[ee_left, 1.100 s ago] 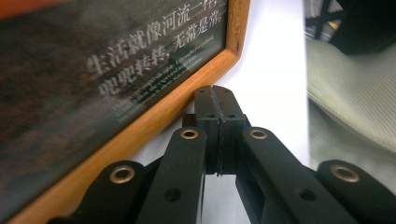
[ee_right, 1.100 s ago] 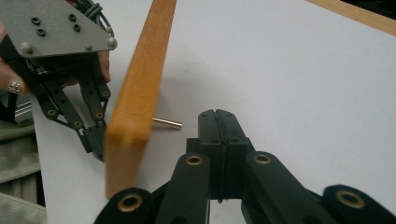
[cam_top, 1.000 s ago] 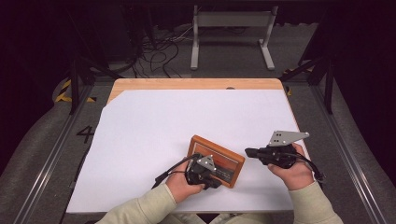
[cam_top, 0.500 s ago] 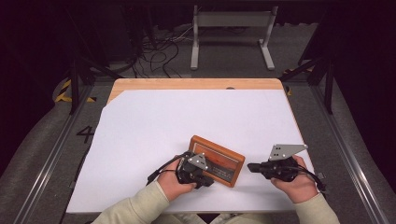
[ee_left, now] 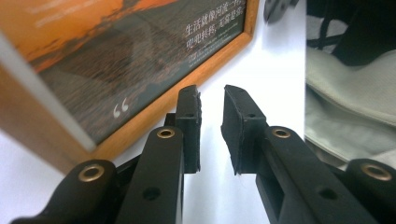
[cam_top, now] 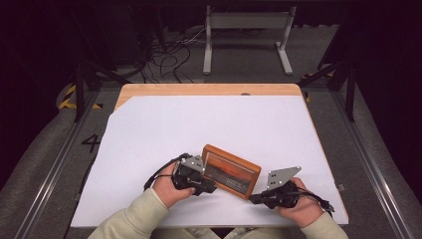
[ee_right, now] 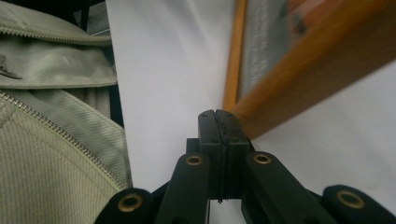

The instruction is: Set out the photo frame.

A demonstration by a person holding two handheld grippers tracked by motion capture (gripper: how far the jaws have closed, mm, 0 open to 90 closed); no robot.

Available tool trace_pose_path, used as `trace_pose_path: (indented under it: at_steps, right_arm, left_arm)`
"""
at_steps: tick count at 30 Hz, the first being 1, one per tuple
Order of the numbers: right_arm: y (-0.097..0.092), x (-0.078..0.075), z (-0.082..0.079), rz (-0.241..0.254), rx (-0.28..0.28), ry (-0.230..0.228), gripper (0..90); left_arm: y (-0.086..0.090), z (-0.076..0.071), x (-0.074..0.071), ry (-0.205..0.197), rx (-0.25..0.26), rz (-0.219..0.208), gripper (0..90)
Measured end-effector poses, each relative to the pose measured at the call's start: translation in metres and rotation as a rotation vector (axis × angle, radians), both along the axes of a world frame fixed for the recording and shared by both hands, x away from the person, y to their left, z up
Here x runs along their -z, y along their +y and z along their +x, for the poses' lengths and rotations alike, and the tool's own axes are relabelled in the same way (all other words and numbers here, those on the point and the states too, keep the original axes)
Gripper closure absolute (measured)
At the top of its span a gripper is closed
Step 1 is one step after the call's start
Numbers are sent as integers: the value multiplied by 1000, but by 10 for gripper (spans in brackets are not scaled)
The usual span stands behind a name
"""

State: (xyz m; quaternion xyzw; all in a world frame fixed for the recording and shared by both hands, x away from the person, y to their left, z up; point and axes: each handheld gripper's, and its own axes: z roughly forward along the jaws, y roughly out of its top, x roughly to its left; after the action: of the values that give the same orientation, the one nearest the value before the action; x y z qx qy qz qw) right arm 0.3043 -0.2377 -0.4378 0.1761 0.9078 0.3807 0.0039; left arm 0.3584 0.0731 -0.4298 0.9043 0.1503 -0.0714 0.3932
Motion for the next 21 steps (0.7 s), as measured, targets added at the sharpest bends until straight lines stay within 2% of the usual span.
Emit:
trace_pose_path:
  at_steps: [8,13,21]
  right_arm:
    - [9,9,1,-43,-6,-12,900]
    - [9,10,3,-40,-15,-15,900]
    - [4,12,11,-56,41,-58,900]
  left_arm:
    - [21,7,-2,5,-51,-15,733]
    - [33,8,0,8,-75,-11,731]
    - [46,6,7,14,-106,9,720]
